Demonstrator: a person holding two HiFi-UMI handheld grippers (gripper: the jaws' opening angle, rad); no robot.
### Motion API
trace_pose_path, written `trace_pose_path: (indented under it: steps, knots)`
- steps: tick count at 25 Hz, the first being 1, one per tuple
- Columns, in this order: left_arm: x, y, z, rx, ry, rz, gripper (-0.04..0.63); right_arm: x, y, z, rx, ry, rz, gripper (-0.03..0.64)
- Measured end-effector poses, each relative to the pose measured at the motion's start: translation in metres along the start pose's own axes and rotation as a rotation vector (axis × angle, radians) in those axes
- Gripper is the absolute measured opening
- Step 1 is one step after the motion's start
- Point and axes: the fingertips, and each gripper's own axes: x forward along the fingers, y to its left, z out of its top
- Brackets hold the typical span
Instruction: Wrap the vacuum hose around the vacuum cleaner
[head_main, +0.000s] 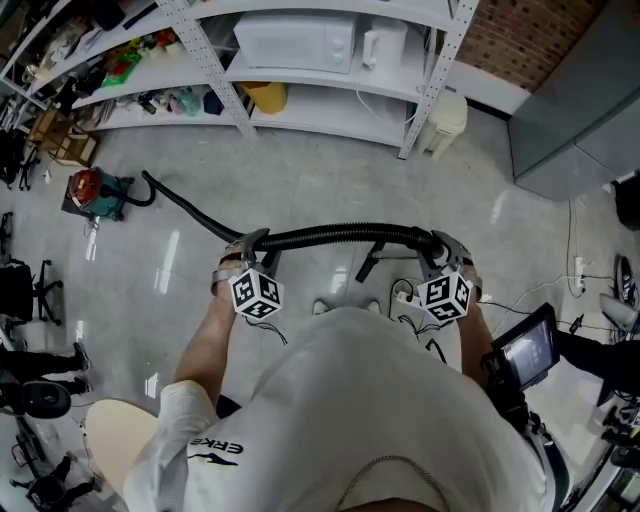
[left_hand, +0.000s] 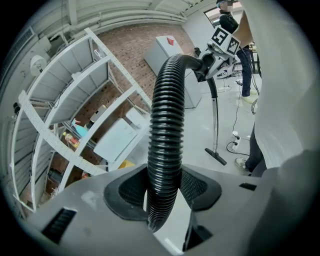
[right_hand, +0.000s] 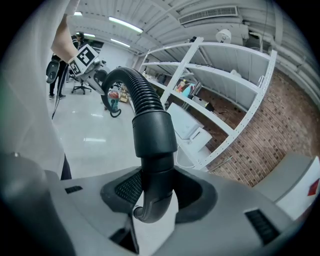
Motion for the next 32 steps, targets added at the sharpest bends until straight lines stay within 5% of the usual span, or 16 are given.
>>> trace_pose_path:
  steps: [19, 32]
  knots:
    - [-0.026, 0.073, -0.059, -0.119, -0.020, 0.128, 0.167, 0.041, 0.008, 0.102, -0.060, -0.065, -0.019, 0.173]
    - [-0.031, 0.146, -0.112, -0.214, 0.031, 0.246, 0.167, 0.109, 0.018, 0.184, -0.098, -0.132, 0.070, 0.173]
